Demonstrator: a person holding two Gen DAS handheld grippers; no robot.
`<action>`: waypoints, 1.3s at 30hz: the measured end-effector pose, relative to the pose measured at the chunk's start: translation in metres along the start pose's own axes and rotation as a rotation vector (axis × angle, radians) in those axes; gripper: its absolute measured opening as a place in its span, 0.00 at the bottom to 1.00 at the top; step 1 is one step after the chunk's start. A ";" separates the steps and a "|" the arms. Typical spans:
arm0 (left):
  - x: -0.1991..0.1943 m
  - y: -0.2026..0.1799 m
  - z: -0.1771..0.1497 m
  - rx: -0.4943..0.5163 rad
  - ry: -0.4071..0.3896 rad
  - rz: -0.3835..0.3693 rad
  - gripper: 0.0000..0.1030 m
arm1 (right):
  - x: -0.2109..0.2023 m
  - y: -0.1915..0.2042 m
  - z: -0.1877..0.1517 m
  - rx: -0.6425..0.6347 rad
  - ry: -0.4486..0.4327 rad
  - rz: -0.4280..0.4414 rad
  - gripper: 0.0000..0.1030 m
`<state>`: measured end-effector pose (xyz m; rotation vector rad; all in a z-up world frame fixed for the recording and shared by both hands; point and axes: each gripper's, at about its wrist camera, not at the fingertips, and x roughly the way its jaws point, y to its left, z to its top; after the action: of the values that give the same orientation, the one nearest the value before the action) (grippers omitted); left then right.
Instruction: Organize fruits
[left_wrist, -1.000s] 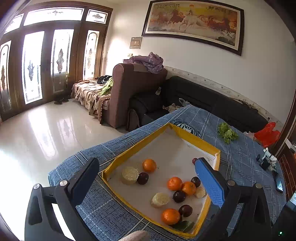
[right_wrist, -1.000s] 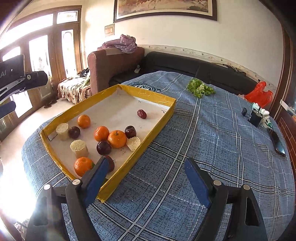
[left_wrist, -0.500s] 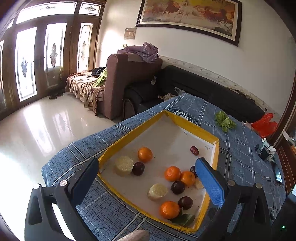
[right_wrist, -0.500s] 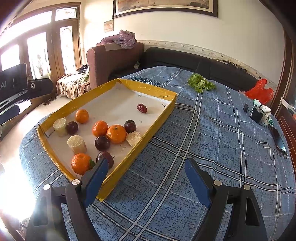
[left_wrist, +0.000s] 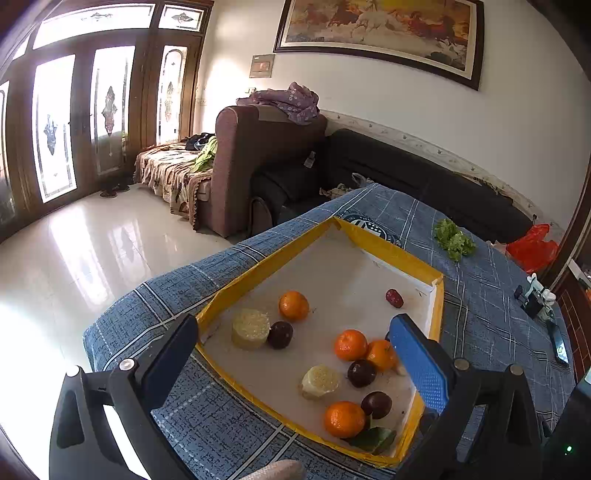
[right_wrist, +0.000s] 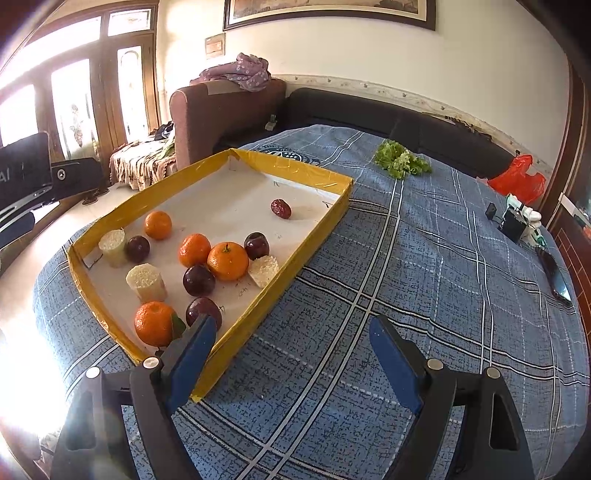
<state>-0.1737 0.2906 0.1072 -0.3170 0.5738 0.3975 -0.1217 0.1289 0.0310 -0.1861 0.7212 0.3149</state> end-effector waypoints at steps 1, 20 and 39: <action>0.000 0.000 0.000 0.000 0.004 -0.006 1.00 | 0.000 0.000 0.000 0.000 0.001 0.000 0.87; 0.006 -0.007 -0.004 0.046 0.060 -0.050 1.00 | 0.003 0.001 0.005 -0.002 0.014 -0.021 0.88; 0.011 -0.013 -0.008 0.065 0.086 -0.082 1.00 | 0.006 0.005 0.014 -0.025 0.028 -0.025 0.89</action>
<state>-0.1627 0.2787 0.0967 -0.2948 0.6540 0.2869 -0.1108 0.1389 0.0369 -0.2230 0.7426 0.2983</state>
